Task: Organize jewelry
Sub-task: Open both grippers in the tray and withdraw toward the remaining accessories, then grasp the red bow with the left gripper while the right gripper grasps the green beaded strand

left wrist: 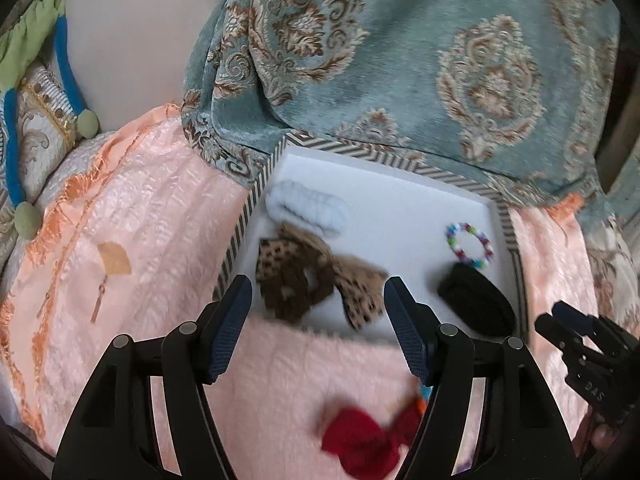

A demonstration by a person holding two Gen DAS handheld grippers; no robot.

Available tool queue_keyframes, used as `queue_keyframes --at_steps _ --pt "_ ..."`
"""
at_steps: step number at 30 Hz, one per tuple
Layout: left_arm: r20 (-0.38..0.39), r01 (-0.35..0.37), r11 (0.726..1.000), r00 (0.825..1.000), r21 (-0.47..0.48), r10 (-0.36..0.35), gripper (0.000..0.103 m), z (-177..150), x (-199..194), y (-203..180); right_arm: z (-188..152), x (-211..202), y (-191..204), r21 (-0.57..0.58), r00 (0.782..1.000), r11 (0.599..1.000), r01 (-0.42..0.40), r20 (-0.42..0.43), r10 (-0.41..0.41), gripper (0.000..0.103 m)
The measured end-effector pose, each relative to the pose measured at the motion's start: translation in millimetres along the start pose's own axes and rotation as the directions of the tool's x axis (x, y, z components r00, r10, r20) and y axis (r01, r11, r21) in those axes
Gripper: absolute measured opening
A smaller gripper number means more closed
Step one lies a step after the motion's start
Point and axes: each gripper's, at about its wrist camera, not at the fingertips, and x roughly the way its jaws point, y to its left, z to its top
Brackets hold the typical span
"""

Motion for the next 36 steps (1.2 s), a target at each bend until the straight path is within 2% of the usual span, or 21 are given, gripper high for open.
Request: queue_keyframes --at_steps 8,15,20,23,26,31,36 --pt "-0.032 0.049 0.997 0.998 0.056 -0.048 0.069 -49 -33 -10 -39 -28 7 -0.018 1.000 1.000 -0.024 -0.019 0.024 0.044" --pt "-0.092 0.093 0.992 0.992 0.080 -0.086 0.069 -86 -33 -14 -73 -30 7 -0.011 0.996 0.998 -0.056 -0.067 0.055 0.044" --pt "-0.126 0.123 0.987 0.986 0.104 -0.110 0.069 -100 -27 -17 -89 -20 8 0.007 0.992 0.997 -0.071 -0.108 0.072 0.044" --pt "-0.134 0.156 0.976 0.982 0.155 -0.136 0.070 -104 -23 -25 -93 -16 13 0.001 0.989 0.996 -0.088 -0.121 0.087 0.044" --pt "-0.155 0.211 0.951 0.972 0.227 -0.178 0.071 -107 -15 -36 -91 -12 19 -0.013 0.987 0.995 -0.102 -0.126 0.100 0.044" --pt "-0.172 0.208 0.909 0.973 0.362 -0.154 0.071 -111 2 -51 -86 1 26 -0.037 0.985 0.992 -0.119 -0.131 0.113 0.044" --pt "-0.225 0.207 0.895 0.966 0.395 -0.124 0.071 -113 27 -54 -79 26 38 -0.088 0.979 0.987 -0.138 -0.162 0.122 0.044"
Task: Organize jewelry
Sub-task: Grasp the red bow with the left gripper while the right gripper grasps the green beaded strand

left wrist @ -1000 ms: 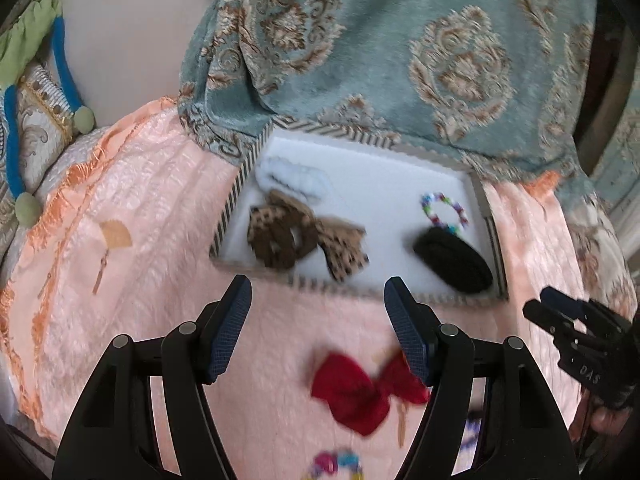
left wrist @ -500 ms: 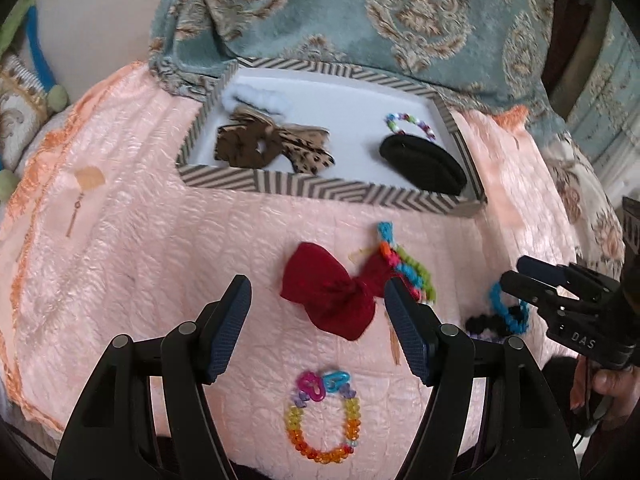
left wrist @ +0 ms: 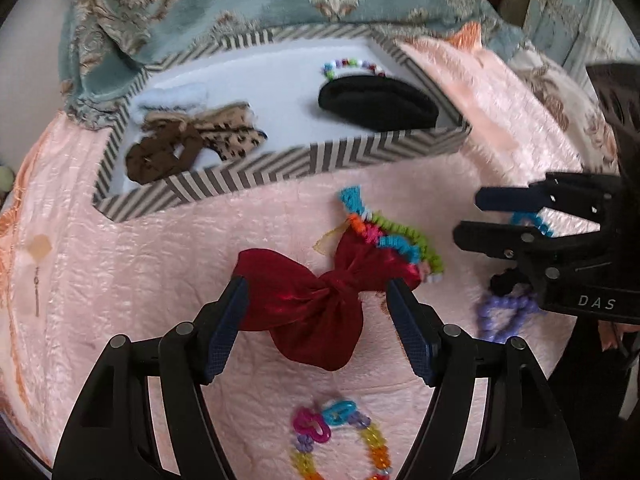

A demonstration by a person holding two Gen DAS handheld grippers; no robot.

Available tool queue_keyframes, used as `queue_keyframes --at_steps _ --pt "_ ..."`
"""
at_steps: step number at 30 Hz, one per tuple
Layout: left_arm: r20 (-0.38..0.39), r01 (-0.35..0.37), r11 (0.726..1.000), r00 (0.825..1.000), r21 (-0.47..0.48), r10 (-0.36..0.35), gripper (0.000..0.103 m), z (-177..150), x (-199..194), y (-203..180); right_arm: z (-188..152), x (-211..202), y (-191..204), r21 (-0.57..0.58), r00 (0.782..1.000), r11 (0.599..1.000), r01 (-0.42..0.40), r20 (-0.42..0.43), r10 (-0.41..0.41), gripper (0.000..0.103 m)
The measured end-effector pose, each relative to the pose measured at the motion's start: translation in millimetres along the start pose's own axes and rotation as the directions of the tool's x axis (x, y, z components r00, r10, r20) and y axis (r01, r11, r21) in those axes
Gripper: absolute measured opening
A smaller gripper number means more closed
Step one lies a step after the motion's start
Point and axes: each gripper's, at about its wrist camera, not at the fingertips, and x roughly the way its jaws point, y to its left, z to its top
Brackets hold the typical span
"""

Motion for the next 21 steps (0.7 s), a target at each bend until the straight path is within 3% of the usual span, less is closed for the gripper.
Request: queue_keyframes --at_steps 8,12,21 --pt "-0.039 -0.020 0.999 0.999 0.041 0.022 0.071 -4 23 2 9 32 16 -0.106 0.999 0.994 0.005 -0.040 -0.009 0.030" --pt "-0.034 -0.005 1.000 0.999 0.018 0.006 0.071 0 22 5 11 35 14 -0.136 0.998 0.989 0.052 -0.023 -0.055 0.010" --pt "-0.022 0.009 1.000 1.000 0.021 -0.009 0.070 3 22 -2 -1 13 -23 -0.062 0.995 0.993 0.099 -0.010 -0.100 0.010"
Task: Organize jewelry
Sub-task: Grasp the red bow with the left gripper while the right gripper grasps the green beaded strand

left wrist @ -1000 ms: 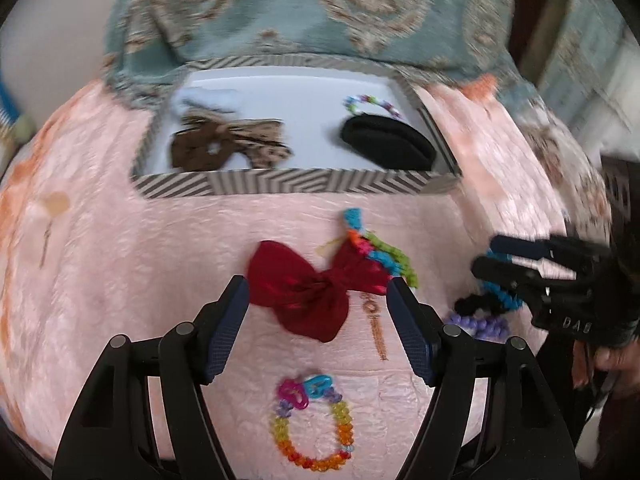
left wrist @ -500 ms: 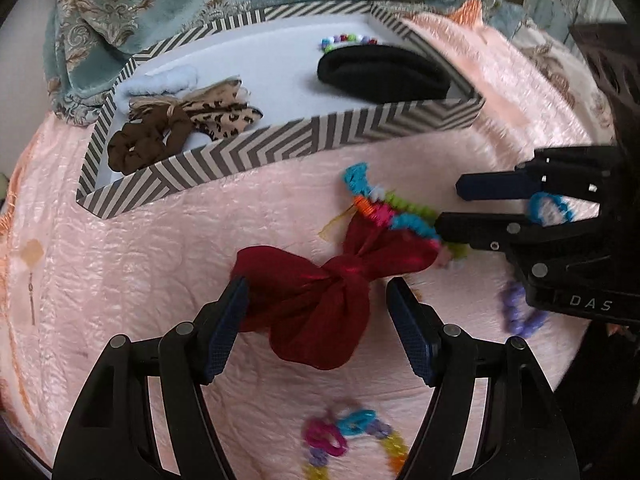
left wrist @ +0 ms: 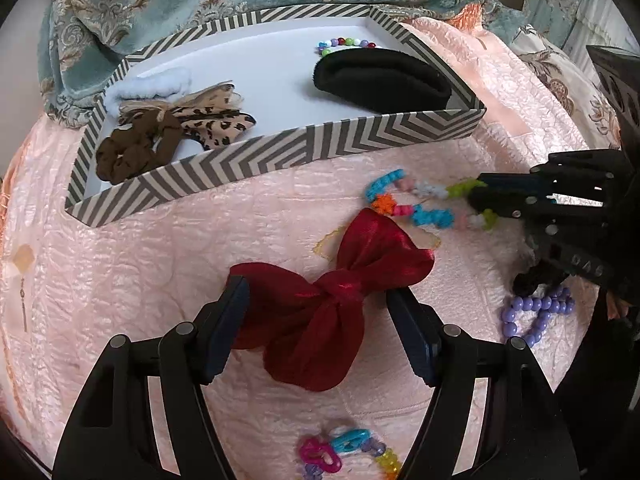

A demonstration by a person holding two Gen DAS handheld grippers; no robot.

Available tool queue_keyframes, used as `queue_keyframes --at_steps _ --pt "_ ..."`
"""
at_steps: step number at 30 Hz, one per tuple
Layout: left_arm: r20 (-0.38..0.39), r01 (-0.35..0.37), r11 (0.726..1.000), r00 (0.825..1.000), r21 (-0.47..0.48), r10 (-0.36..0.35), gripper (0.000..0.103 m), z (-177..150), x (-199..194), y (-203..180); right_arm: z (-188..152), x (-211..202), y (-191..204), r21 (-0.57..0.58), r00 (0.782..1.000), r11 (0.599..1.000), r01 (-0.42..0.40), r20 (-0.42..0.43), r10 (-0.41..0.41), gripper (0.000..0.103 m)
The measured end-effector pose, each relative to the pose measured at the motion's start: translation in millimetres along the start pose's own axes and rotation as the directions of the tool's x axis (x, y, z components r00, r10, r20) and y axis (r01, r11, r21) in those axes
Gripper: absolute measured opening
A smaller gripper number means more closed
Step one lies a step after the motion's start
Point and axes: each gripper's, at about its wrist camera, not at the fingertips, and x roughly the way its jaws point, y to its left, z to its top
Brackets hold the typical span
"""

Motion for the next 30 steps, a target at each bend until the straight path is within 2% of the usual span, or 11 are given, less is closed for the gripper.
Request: queue_keyframes --at_steps 2,3,4,7,17,23,30 --pt "0.012 0.017 1.000 1.000 -0.008 -0.016 0.055 0 1 -3 -3 -4 -8 0.037 1.000 0.999 -0.016 0.014 0.015 0.010" --pt "0.011 0.022 1.000 1.000 -0.012 -0.022 0.039 0 2 -4 -3 -6 -10 0.047 1.000 0.999 -0.021 0.018 0.021 0.010" --pt "0.013 0.023 1.000 1.000 -0.017 -0.023 0.030 0 2 -5 -4 -9 -13 0.060 0.999 0.998 -0.030 0.030 0.029 0.010" --pt "0.020 0.034 0.999 0.999 -0.027 -0.033 0.021 0 -3 -7 -3 -23 -13 0.078 0.996 0.996 -0.051 0.074 0.045 0.010" --pt "0.105 0.004 0.997 0.995 -0.074 0.004 0.020 -6 -45 -9 7 -79 6 0.041 0.981 0.997 -0.062 0.187 0.053 0.010" --pt "0.149 -0.041 0.995 0.987 -0.086 0.054 0.020 -9 -68 -11 8 -100 13 0.016 0.976 0.999 -0.047 0.212 0.043 0.010" --pt "0.166 -0.090 0.987 0.980 -0.134 0.112 0.020 -11 -86 -4 11 -114 21 -0.007 0.972 0.999 -0.036 0.231 0.036 0.010"
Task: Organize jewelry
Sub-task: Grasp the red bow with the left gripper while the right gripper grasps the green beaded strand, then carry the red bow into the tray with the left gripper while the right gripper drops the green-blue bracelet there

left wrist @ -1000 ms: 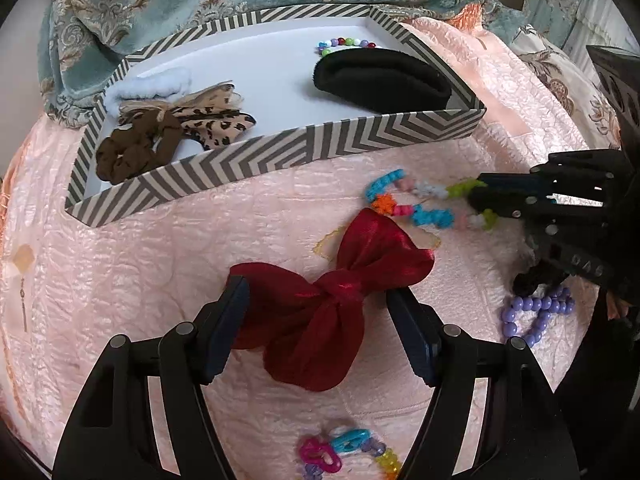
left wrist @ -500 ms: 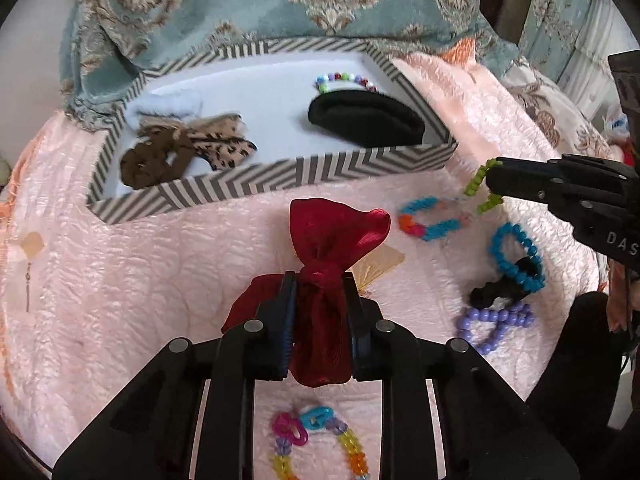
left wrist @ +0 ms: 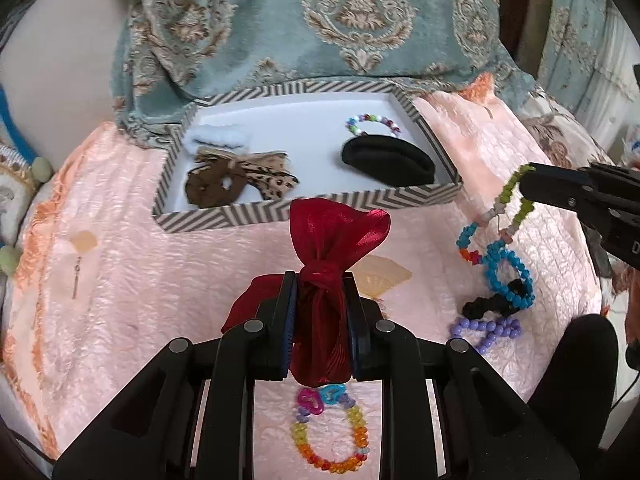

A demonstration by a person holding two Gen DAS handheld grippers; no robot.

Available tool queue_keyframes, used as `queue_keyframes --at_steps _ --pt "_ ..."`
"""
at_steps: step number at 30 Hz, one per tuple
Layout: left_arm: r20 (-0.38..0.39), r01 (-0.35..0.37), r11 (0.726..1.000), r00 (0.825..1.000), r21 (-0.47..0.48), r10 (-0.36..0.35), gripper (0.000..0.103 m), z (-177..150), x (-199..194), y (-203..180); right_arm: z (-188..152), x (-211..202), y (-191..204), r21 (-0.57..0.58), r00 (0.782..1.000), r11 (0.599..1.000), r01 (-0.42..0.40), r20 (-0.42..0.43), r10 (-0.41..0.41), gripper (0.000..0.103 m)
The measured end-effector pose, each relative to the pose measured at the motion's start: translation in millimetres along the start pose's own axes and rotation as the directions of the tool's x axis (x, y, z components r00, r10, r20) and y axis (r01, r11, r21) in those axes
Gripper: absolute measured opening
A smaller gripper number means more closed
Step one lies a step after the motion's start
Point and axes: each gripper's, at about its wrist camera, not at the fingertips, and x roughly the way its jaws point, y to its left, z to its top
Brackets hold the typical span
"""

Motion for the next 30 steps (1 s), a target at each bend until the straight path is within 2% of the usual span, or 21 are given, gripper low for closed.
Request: queue_keyframes --at_steps 16,30 --pt "0.041 -0.083 0.996 0.996 -0.037 0.084 0.020 16 -6 15 20 -2 9 -0.048 1.000 0.999 0.012 0.009 -0.012 0.010" --pt "0.034 -0.148 0.986 0.988 -0.073 0.151 0.020 34 13 29 34 20 7 -0.069 1.000 0.998 0.008 -0.012 -0.009 0.010"
